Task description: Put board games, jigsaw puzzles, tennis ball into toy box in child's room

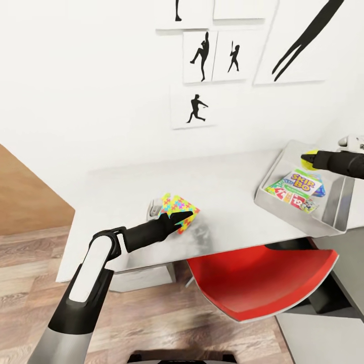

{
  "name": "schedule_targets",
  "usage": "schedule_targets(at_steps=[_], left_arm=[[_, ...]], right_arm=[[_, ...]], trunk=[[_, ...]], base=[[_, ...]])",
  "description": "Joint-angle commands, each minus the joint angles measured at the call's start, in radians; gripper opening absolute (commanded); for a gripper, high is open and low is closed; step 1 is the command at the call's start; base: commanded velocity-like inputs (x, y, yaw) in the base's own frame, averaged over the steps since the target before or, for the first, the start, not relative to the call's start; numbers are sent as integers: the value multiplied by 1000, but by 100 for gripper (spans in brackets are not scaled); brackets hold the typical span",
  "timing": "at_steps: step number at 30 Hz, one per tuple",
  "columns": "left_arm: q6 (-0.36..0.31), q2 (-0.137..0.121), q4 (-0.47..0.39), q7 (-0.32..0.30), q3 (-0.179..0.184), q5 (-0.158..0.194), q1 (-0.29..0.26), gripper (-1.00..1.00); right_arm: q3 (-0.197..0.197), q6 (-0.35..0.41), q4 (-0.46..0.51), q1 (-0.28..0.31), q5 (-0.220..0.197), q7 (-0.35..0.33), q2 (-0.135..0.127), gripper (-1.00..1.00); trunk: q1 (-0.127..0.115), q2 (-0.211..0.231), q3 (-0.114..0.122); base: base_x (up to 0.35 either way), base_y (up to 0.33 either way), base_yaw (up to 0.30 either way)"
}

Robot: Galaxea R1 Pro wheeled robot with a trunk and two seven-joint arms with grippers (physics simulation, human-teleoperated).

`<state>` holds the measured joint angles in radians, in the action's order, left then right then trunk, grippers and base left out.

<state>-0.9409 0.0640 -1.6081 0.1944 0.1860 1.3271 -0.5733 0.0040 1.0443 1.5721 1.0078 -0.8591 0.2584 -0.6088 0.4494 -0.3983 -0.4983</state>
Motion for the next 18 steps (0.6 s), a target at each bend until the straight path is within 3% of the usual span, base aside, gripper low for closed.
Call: schedule_targets(at_steps=[1, 18], left_arm=[[-3, 0, -1, 10, 0, 11, -1, 100], [-3, -2, -1, 7, -1, 11, 0, 100]], right_arm=[[0, 3, -2, -4, -10, 10, 0, -100], [0, 3, -126, -21, -11, -1, 4, -100]], trunk=[[1, -2, -1], [1, -2, -1]], base=[[48, -10, -1], [15, -3, 0]])
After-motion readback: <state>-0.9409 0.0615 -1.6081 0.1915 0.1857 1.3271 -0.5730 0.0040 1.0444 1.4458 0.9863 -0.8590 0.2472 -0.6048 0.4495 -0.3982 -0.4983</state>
